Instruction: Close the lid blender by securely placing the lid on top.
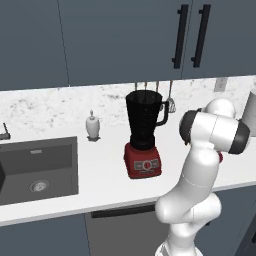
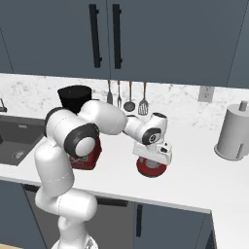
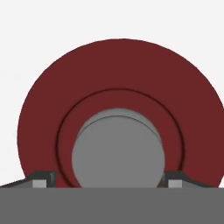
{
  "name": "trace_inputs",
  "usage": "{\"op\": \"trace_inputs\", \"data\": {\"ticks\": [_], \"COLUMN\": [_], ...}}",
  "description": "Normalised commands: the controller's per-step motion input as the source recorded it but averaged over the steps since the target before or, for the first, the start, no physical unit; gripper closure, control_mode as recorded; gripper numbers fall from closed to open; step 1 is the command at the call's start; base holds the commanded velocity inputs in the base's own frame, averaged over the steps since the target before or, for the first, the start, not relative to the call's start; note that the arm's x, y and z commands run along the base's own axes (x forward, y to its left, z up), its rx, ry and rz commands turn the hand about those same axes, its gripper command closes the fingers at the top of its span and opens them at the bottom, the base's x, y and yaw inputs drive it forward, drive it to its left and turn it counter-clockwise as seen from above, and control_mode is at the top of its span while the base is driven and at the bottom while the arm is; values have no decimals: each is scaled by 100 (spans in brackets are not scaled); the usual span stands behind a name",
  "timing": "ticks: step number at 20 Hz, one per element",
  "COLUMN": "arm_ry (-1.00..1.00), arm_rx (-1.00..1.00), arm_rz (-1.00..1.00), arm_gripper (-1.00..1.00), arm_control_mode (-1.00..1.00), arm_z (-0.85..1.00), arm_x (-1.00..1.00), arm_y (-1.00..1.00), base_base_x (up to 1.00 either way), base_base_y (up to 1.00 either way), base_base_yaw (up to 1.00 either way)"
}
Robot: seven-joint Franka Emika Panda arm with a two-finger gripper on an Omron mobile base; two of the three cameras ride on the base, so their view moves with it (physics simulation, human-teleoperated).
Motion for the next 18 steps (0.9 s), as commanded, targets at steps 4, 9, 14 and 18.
{"op": "trace_inputs", "data": {"ticks": [4,9,14,18], "arm_ry": [-5,-1,0,0], "arm_rx": [0,-3,-13,-4], "arm_rz": [0,0,0,0], "arm_gripper": [-100,-100,100,100], "arm_control_mode": [-100,-100,-100,-100], "arm_z": [-26,-55,-97,-67], "arm_x": [26,3,-1,0], "arm_y": [0,13,68,51], "base_base_x": [0,0,0,0], "base_base_y": [0,0,0,0], "base_base_yaw": [0,0,0,0]}}
